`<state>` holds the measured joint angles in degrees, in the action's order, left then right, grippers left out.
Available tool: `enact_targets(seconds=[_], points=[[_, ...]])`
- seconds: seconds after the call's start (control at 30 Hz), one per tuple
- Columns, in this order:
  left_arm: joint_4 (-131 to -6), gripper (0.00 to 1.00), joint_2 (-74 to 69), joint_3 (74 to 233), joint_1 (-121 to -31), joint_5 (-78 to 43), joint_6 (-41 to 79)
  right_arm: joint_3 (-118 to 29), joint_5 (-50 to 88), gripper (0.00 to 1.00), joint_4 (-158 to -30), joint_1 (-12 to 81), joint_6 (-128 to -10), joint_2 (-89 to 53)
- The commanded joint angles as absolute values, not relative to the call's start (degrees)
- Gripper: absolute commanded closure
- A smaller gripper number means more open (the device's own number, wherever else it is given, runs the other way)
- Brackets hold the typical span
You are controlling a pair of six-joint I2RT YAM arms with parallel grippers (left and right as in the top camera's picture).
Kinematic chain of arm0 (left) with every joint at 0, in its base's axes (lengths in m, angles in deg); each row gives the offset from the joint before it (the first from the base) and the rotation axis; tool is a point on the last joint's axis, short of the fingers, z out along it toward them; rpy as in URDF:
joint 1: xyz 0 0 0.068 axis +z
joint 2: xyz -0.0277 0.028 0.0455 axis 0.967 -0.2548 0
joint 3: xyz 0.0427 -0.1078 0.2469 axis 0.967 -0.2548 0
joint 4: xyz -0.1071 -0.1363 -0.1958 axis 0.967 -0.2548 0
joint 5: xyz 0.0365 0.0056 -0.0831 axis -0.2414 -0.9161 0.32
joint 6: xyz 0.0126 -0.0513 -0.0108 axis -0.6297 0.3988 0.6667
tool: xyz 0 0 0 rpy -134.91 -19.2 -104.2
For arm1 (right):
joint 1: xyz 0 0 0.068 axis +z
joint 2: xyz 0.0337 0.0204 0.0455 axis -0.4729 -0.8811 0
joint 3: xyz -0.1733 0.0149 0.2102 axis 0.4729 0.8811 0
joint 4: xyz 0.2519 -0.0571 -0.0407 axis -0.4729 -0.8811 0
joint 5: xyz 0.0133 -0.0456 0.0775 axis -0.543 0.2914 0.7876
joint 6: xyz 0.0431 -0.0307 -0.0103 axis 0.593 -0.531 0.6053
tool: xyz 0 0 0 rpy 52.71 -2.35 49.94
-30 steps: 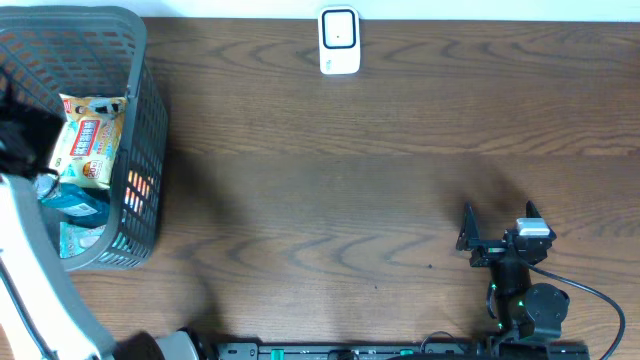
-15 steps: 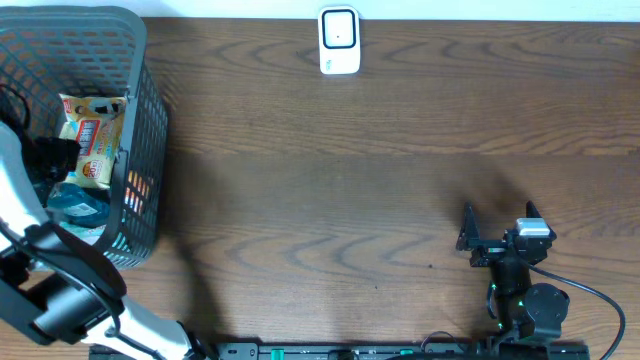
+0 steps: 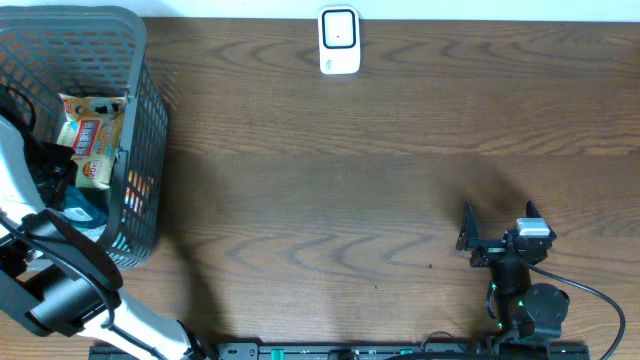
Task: Scan the item barcode
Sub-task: 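Carry the teal bottle to the scanner and set it on the table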
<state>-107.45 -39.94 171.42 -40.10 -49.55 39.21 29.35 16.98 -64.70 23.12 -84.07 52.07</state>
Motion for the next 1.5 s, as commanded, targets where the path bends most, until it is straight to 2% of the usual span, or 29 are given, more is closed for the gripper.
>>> enact_targets(seconds=[0.0,0.43,0.7,0.83,0.87,0.97,1.0,1.13,1.3,1.47], points=[[-108.2,0.81,-40.0,171.2,-40.0,-49.7,38.1,29.4,16.8,0.01,-64.9,23.4,-84.9,52.4],[-107.8,0.81,-24.9,180.9,-40.0,-45.5,38.4,29.4,16.8,0.01,-64.9,23.4,-84.9,52.4],[-100.2,0.81,-8.6,181.2,-41.2,-27.5,43.1,29.4,16.8,0.01,-64.9,23.4,-84.9,52.4],[-98.6,0.81,-4.6,181.2,-49.9,-25.0,43.1,29.4,16.8,0.01,-64.9,23.4,-84.9,52.4],[-98.6,0.81,-4.4,181.2,-55.4,-25.0,43.1,29.4,16.8,0.01,-64.9,23.4,-84.9,52.4],[-98.6,0.81,-5.1,180.8,-64.0,-25.7,43.0,29.4,16.8,0.01,-64.9,23.4,-84.9,52.4],[-99.1,0.81,-7.2,180.6,-73.5,-30.7,43.1,29.4,16.8,0.01,-64.9,23.4,-84.9,52.4],[-102.4,0.81,-11.9,180.6,-85.1,-42.0,49.3,29.4,16.8,0.01,-64.9,23.4,-84.9,52.4],[-104.4,0.81,-21.1,180.6,-96.0,-46.9,57.5,29.4,16.8,0.01,-64.9,23.4,-84.9,52.4],[-104.6,0.81,-30.4,180.6,-101.3,-46.9,68.2,29.4,16.8,0.01,-64.9,23.4,-84.9,52.4]])
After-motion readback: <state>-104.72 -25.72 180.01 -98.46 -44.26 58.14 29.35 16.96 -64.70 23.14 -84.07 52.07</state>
